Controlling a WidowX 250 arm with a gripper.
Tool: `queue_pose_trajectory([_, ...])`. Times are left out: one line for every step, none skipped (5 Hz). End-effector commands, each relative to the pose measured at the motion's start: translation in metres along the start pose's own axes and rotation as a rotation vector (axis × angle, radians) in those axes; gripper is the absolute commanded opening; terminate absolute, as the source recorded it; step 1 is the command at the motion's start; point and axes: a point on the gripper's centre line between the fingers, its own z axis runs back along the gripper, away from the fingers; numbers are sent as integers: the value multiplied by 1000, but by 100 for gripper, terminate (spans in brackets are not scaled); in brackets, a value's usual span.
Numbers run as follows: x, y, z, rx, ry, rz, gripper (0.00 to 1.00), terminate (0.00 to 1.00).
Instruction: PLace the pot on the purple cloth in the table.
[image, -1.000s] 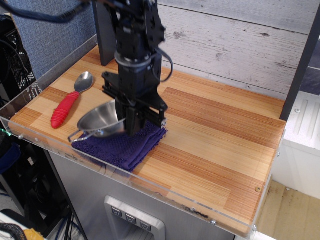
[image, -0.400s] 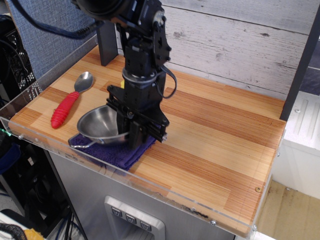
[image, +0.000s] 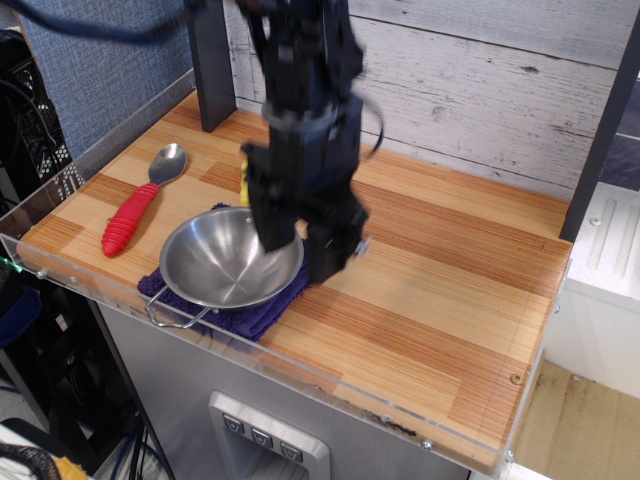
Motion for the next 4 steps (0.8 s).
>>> queue_pose_trajectory([-3,8,99,57,-244,55,100,0])
queue_pose_trajectory([1,10,112,78,-232,82,100,0])
queue_pose_trajectory([1,9,112,136,-189,126,100,0])
queue_pose_trajectory([1,9,110,136,-171,145,100,0])
